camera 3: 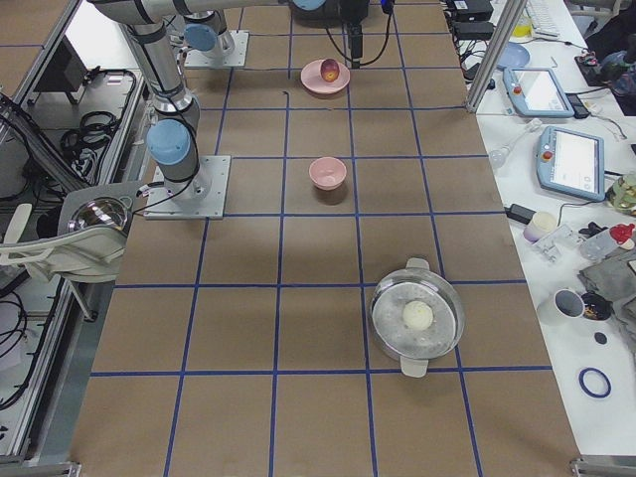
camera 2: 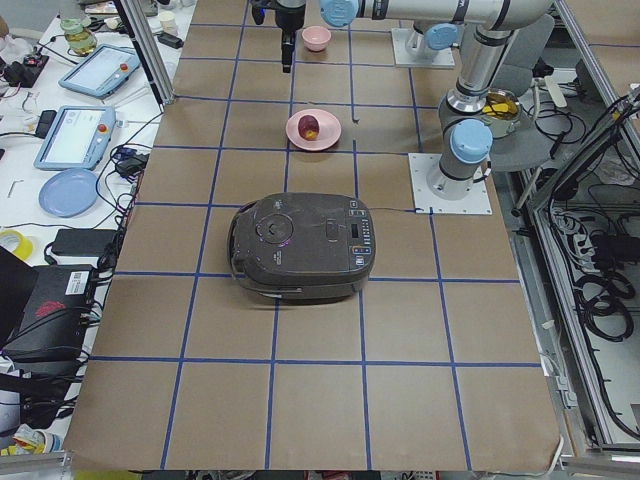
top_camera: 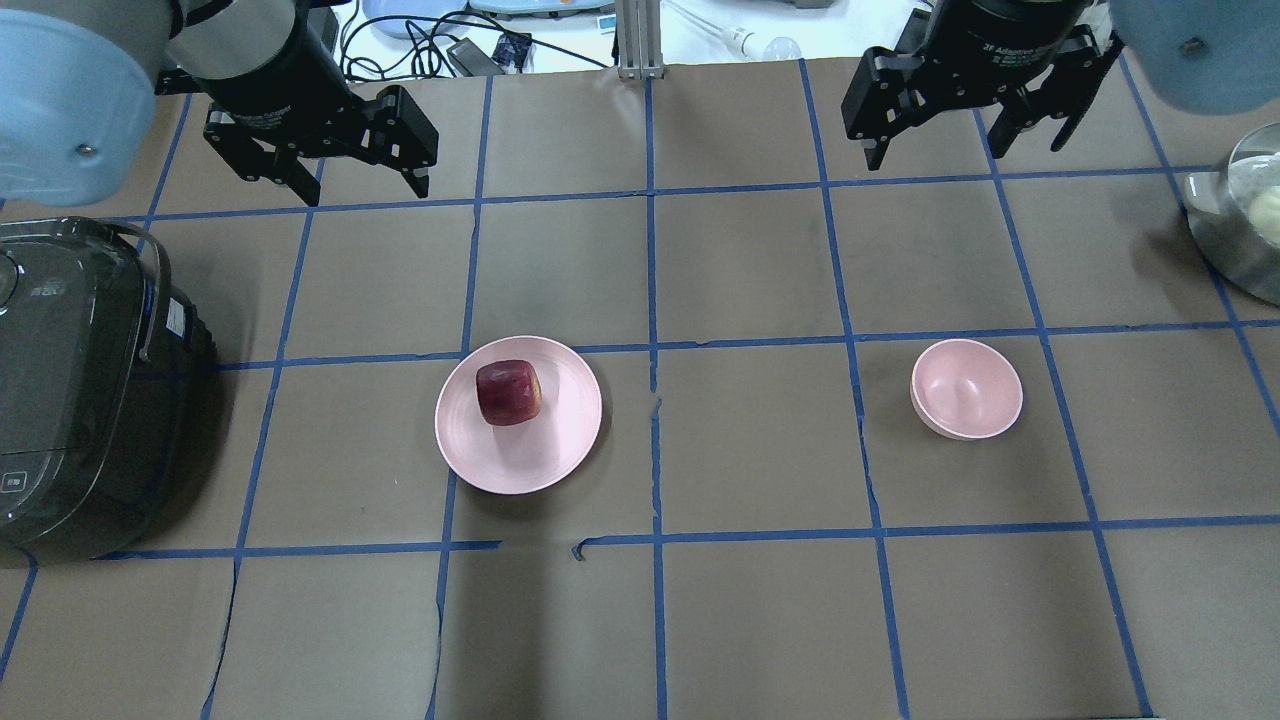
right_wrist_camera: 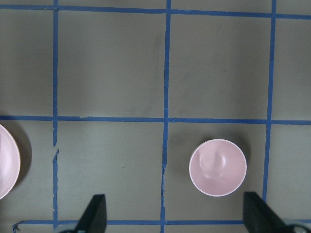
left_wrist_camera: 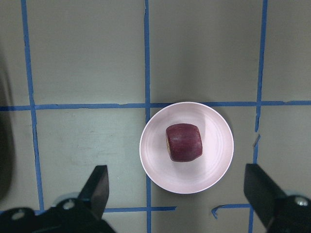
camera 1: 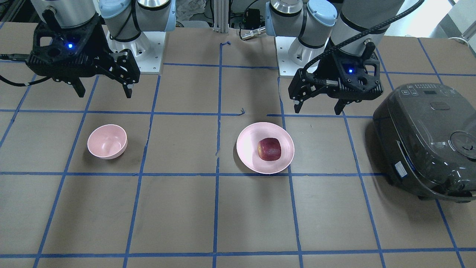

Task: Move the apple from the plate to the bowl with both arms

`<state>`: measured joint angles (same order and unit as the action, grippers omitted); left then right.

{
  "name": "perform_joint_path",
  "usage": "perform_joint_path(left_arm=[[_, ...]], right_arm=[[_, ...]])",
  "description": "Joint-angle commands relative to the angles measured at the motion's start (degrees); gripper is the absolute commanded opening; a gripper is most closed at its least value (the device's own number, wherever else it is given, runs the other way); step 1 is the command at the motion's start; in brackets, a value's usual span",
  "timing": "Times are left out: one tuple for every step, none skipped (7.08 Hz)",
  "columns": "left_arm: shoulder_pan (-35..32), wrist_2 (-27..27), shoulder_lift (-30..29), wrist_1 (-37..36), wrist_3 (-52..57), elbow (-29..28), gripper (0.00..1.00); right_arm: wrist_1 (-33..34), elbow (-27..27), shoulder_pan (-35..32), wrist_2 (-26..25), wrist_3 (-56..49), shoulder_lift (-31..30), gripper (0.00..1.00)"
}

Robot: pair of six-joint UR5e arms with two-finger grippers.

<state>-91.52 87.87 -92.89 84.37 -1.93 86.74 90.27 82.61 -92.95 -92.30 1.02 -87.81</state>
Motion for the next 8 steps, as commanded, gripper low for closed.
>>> perform_joint_path(left_arm=[[-0.1, -0.1, 0.0, 0.0, 0.0, 0.0, 1.0], [-0.2, -0.1, 0.2, 0.1, 0.0, 0.0, 1.0], [-0.2, -0.1, 0.4, 0.1, 0.0, 0.3, 1.0], [-0.2, 0.0, 0.3, 0.0, -0.1, 0.5, 1.0], [-0.2, 0.0, 0.3, 0.0, 0.0, 0.6, 1.0], [-0.2, 0.0, 0.3, 0.0, 0.0, 0.6, 1.0], [-0.2, 0.0, 0.3, 0.0, 0.0, 0.7, 1.0], [-0.2, 0.0, 0.3, 0.0, 0.0, 0.7, 1.0]], right_arm=[[-0.3, 0.0, 0.0, 0.0, 0.0, 0.0, 1.0], [-0.4, 0.0, 0.0, 0.0, 0.0, 0.0, 1.0], [-0.4, 0.0, 0.0, 0.0, 0.0, 0.0, 1.0], [-0.5, 0.0, 0.0, 0.0, 0.0, 0.0, 1.0], [-0.6, 0.0, 0.2, 0.0, -0.1, 0.1, 1.0], [-0.8, 0.0, 0.2, -0.1, -0.1, 0.1, 1.0], [-1.1, 0.0, 0.2, -0.1, 0.0, 0.0, 1.0], [-1.0, 0.0, 0.2, 0.0, -0.1, 0.1, 1.0]])
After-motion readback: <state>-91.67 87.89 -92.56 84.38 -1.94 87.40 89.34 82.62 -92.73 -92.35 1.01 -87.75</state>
